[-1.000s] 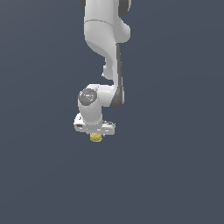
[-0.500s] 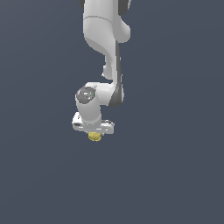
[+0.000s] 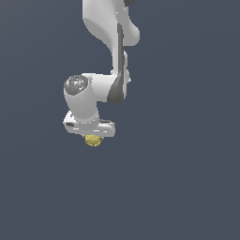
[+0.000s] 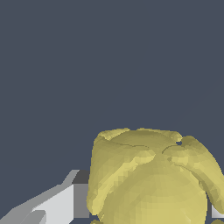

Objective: Pick up the object and move it to a goal position.

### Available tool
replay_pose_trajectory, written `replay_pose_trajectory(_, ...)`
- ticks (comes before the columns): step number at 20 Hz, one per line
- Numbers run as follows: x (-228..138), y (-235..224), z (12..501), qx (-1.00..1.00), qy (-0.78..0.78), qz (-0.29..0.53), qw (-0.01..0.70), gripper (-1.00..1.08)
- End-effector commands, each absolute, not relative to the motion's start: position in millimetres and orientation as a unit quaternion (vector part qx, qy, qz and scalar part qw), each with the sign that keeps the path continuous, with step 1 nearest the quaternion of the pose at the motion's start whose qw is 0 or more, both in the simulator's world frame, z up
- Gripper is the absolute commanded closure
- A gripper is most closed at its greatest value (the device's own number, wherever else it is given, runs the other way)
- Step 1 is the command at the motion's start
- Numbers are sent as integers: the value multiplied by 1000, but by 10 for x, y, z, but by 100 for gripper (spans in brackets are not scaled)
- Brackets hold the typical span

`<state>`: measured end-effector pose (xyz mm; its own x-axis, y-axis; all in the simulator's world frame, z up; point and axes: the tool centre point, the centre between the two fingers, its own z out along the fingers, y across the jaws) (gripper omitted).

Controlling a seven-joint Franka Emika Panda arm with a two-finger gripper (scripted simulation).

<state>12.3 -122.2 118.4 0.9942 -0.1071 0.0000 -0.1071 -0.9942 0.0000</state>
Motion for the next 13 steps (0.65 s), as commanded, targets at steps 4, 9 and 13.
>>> replay_pose_trajectory(4, 157, -1404, 1580, 999, -54, 0, 0, 108)
replay_pose_trajectory(9, 182, -1491, 1765, 999, -54, 0, 0, 108)
replay_pose_trajectory(13, 189, -1512, 1809, 999, -54, 0, 0, 108)
